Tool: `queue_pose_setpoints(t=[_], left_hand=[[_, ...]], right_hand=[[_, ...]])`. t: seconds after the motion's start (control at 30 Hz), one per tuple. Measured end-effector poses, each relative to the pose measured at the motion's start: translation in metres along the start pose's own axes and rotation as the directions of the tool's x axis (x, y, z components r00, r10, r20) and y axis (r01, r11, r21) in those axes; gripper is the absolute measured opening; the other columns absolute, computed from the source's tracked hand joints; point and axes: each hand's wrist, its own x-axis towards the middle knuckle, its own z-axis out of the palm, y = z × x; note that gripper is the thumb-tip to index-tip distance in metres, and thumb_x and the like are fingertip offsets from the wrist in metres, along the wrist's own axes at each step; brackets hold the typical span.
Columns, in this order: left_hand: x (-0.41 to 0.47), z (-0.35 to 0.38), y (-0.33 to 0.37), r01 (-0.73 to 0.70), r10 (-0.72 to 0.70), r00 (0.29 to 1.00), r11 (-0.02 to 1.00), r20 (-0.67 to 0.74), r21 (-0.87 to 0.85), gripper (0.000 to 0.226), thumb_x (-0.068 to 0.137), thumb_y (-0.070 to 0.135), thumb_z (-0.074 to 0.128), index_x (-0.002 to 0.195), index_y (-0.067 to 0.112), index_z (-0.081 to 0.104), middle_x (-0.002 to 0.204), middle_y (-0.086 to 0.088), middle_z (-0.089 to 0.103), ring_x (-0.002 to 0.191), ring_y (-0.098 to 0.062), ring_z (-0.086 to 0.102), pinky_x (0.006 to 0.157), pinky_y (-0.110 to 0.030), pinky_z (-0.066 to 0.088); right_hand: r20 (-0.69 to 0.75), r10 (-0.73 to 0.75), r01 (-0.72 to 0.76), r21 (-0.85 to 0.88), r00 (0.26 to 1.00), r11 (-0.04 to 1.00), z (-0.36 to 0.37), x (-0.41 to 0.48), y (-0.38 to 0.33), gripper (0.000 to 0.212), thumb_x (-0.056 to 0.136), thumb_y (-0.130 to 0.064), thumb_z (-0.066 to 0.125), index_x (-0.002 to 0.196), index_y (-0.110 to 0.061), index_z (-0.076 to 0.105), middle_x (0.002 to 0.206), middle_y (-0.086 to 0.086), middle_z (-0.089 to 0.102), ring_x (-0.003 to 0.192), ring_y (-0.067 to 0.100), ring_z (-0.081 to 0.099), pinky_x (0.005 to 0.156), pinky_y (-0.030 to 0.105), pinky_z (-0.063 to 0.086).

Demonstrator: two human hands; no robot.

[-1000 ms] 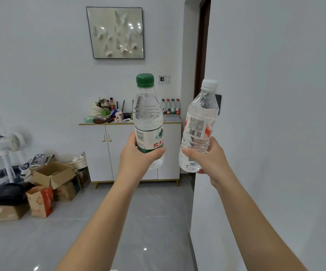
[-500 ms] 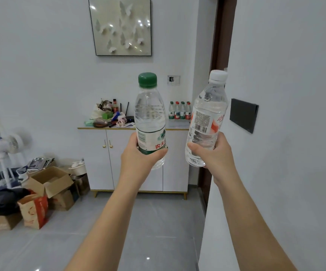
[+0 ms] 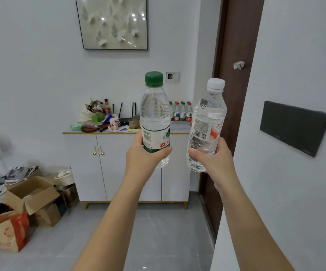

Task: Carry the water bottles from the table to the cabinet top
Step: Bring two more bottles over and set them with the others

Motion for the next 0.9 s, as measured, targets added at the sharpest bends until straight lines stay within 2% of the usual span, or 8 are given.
queue_pose_setpoints(t=[0.13, 0.4, 0.53, 0.67, 0.77, 0.9], left_hand=[[0.068, 0.010, -0.035, -0.007, 0.009, 0.999, 0.999, 0.037, -0.044, 0.055, 0.067, 0.021, 0.085, 0.114, 0.033, 0.058, 0.101, 0.017, 0.070, 0.092, 0.002, 0.065, 0.076, -0.020, 0.052], [0.201, 0.020, -0.095, 0.009, 0.000, 0.993, 0.997, 0.122, -0.074, 0.060, 0.065, 0.025, 0.086, 0.117, 0.033, 0.058, 0.105, 0.015, 0.069, 0.098, -0.005, 0.065, 0.085, -0.032, 0.056], [0.238, 0.027, -0.127, 0.030, -0.019, 0.990, 0.997, 0.142, -0.077, 0.058, 0.066, 0.022, 0.086, 0.116, 0.032, 0.058, 0.103, 0.015, 0.070, 0.095, -0.003, 0.066, 0.084, -0.030, 0.056], [0.287, 0.049, -0.167, 0.050, -0.041, 0.986, 0.997, 0.159, -0.053, 0.062, 0.066, 0.023, 0.086, 0.121, 0.031, 0.057, 0.104, 0.015, 0.070, 0.096, -0.004, 0.066, 0.082, -0.028, 0.056], [0.329, 0.076, -0.191, 0.069, -0.061, 0.988, 0.996, 0.143, -0.050, 0.063, 0.066, 0.023, 0.086, 0.121, 0.033, 0.056, 0.104, 0.016, 0.069, 0.098, -0.005, 0.066, 0.082, -0.028, 0.055], [0.336, 0.083, -0.192, 0.041, -0.031, 0.988, 0.997, 0.149, -0.067, 0.062, 0.066, 0.021, 0.086, 0.120, 0.033, 0.057, 0.104, 0.016, 0.070, 0.098, -0.005, 0.066, 0.080, -0.030, 0.058]], right_hand=[[-0.033, 0.004, -0.005, -0.031, 0.999, 1.000, 0.035, 0.059, 0.028, 0.057, 0.066, -0.025, 0.088, 0.113, -0.034, 0.057, 0.108, -0.011, 0.069, 0.100, 0.009, 0.067, 0.092, 0.039, 0.056], [-0.104, 0.023, -0.026, -0.028, 0.994, 0.999, 0.093, 0.163, 0.064, 0.054, 0.063, -0.021, 0.087, 0.110, -0.029, 0.060, 0.104, -0.006, 0.072, 0.096, 0.012, 0.070, 0.089, 0.041, 0.058], [-0.119, 0.056, -0.061, -0.040, 0.991, 0.997, 0.108, 0.196, 0.089, 0.056, 0.064, -0.019, 0.087, 0.112, -0.028, 0.060, 0.106, -0.006, 0.072, 0.098, 0.013, 0.070, 0.091, 0.042, 0.057], [-0.125, 0.096, -0.102, -0.042, 0.988, 0.994, 0.126, 0.246, 0.124, 0.063, 0.060, -0.027, 0.086, 0.116, -0.028, 0.058, 0.109, -0.005, 0.071, 0.101, 0.014, 0.069, 0.092, 0.043, 0.056], [-0.100, 0.109, -0.114, -0.045, 0.989, 0.992, 0.132, 0.294, 0.154, 0.058, 0.064, -0.022, 0.088, 0.113, -0.029, 0.058, 0.108, -0.005, 0.070, 0.101, 0.014, 0.068, 0.092, 0.041, 0.056], [-0.107, 0.100, -0.105, -0.040, 0.989, 0.994, 0.131, 0.298, 0.159, 0.051, 0.066, -0.017, 0.089, 0.104, -0.034, 0.059, 0.105, -0.006, 0.071, 0.098, 0.012, 0.069, 0.089, 0.038, 0.058]])
